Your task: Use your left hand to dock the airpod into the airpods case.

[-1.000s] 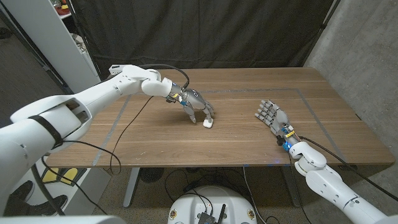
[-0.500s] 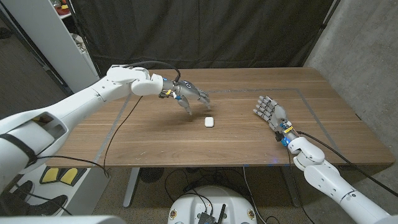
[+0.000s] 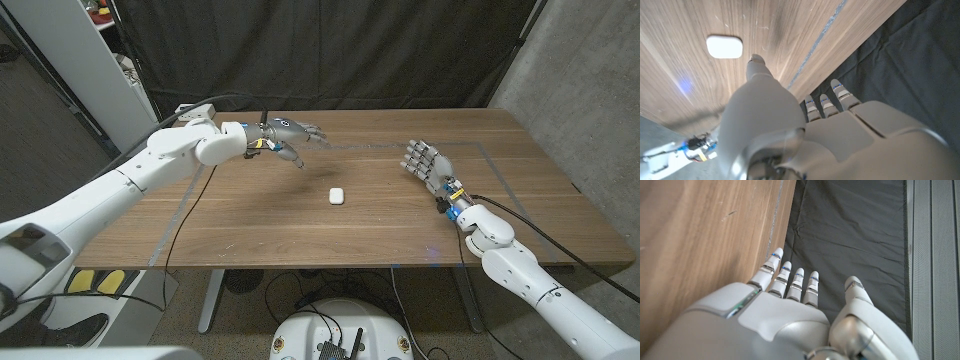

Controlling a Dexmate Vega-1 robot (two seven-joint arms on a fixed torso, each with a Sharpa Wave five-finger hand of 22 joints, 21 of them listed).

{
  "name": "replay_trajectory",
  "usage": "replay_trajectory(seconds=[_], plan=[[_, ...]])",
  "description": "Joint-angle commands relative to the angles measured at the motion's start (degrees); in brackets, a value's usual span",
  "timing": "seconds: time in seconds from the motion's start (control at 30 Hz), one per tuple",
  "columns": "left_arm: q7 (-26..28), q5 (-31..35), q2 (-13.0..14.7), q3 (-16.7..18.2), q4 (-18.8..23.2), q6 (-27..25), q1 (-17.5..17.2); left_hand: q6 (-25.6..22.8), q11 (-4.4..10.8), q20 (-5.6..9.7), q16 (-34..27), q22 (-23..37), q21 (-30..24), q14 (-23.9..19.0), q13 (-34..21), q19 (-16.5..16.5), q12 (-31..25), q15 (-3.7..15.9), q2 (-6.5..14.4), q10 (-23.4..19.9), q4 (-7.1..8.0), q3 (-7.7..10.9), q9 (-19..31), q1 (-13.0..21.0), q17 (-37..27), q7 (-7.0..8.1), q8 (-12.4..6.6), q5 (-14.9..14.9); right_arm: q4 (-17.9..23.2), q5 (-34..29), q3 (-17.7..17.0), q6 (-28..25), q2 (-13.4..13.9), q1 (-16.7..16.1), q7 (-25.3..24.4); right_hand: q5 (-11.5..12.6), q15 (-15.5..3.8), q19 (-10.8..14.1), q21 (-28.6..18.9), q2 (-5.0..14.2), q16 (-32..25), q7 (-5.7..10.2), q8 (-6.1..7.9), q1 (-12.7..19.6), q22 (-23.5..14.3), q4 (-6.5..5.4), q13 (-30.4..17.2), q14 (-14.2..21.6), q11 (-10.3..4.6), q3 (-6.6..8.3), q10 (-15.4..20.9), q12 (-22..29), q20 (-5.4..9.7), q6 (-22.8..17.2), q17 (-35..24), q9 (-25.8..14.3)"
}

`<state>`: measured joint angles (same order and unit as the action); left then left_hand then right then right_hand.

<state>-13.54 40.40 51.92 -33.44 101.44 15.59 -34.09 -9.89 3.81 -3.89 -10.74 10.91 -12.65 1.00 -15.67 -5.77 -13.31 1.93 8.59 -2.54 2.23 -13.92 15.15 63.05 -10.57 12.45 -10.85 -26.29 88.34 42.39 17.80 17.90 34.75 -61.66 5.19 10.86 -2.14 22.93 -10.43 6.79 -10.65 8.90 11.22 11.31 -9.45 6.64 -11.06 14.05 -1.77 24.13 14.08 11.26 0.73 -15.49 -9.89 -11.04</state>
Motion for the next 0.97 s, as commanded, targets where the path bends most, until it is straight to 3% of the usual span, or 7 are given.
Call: replay_trajectory(seconds=[0.03, 0.13, 0.4, 0.67, 0.73, 0.87, 0.97], plan=[[10.38, -13.98, -0.88, 8.35, 5.38, -13.02, -13.09, -1.15, 0.31, 0.03, -0.61, 0.09, -0.17, -1.43, -0.02, -0.96, -0.72, 2.82, 0.5, -1.32, 1.06, -0.34, -0.15, -1.1, -0.03, 0.12, -0.57, -0.29, 1.26, -3.47, 0.97, 1.19, -0.29, 2.08, -2.16, 0.22, -4.51, 0.23, -0.54, -0.2, 0.01, 0.0, 0.27, -0.29, -0.29, -0.03, -0.15, 0.52, -0.32, 0.56, 0.06, -0.05, 0.33, -0.7, -0.06, -0.13], [14.04, -17.46, -1.72, 9.72, 5.42, -13.59, -15.79, -3.46, 0.72, 0.49, -1.05, 0.04, -0.6, -3.22, 0.21, -2.37, -1.43, 3.65, 1.54, -3.27, 2.85, -0.54, -0.57, -3.01, -0.05, 0.14, -1.29, -0.25, 0.57, -4.59, 1.56, 2.3, -0.9, 2.79, -2.09, 0.24, -4.83, 0.3, -0.56, -0.14, -0.06, 0.03, 0.33, -0.25, -0.29, 0.01, -0.14, 0.72, -0.48, 0.65, 0.17, -0.01, 0.32, -0.89, -0.06, -0.13], [18.0, -32.53, -4.43, 13.29, 3.53, -10.57, -20.87, -4.31, 0.51, 0.39, -1.49, 0.06, -1.01, -5.29, 0.44, -3.74, -2.01, 4.02, 2.54, -5.01, 4.6, -0.23, -0.98, -4.66, -0.11, 0.16, -1.34, -0.08, 0.4, -6.03, 2.79, 1.81, -1.23, 4.39, -2.21, 0.26, -5.02, 0.48, -0.61, -0.12, -0.08, -0.09, 0.4, -0.06, -0.29, 0.21, -0.14, 0.93, -0.77, 0.85, 0.43, 0.07, 0.49, -1.23, -0.02, -0.13], [19.64, -40.25, -5.76, 13.61, 0.94, -6.16, -22.99, -4.37, -0.1, -0.4, -1.96, 0.22, -1.41, -7.45, 0.73, -4.98, -2.22, 2.64, 3.63, -6.1, 7.75, 1.8, -1.48, -8.29, -0.44, -0.41, -0.97, 0.88, 0.45, -6.9, 3.69, 0.94, -1.32, 5.51, -2.38, 0.26, -5.12, 0.6, -0.64, -0.09, -0.06, -0.11, 0.38, -0.06, -0.3, 0.24, -0.14, 0.94, -1.1, 0.96, 0.49, 0.07, 0.61, -1.32, -0.04, -0.13], [19.51, -43.13, -6.32, 13.95, 1.01, -6.19, -23.67, -3.82, -0.28, -0.81, -2.06, 0.24, -1.53, -8.05, 0.8, -5.35, -2.26, 2.14, 3.62, -6.34, 7.99, 2.42, -1.59, -8.85, -0.46, -0.86, -0.71, 1.11, -0.06, -7.03, 4.0, 0.81, -1.52, 6.14, -2.09, 0.25, -5.13, 0.61, -0.64, -0.1, -0.06, -0.16, 0.36, -0.07, -0.3, 0.24, -0.14, 0.95, -0.99, 0.98, 0.48, 0.07, 0.59, -1.29, -0.04, -0.13], [20.48, -49.6, -8.8, 14.84, 0.59, -5.84, -25.3, 0.37, -0.65, -1.04, -1.75, 0.3, -1.56, -8.44, 1.01, -5.63, -2.28, 2.0, 3.47, -7.0, 8.19, 4.52, -2.03, -10.49, -0.45, -4.07, 0.61, 1.88, -2.51, -6.77, 4.91, 0.6, -2.65, 8.43, -0.62, 0.24, -5.15, 0.6, -0.62, -0.07, -0.06, -0.16, 0.3, -0.16, -0.3, 0.18, -0.14, 0.94, -0.96, 1.0, 0.47, 0.05, 0.6, -1.2, -0.08, -0.13], [21.15, -52.13, -10.16, 14.76, -0.14, -5.45, -25.51, 0.54, -0.71, -1.12, -1.71, 0.31, -1.6, -8.53, 1.05, -5.78, -2.31, 1.79, 3.46, -7.21, 8.2, 4.85, -2.09, -10.78, -0.44, -4.31, 0.53, 2.02, -4.76, -6.11, 5.58, 0.26, -3.59, 10.29, 1.0, 0.23, -5.17, 0.61, -0.62, -0.06, -0.06, -0.15, 0.3, -0.18, -0.3, 0.17, -0.14, 0.96, -0.99, 1.02, 0.45, 0.04, 0.6, -1.23, -0.08, -0.13]])
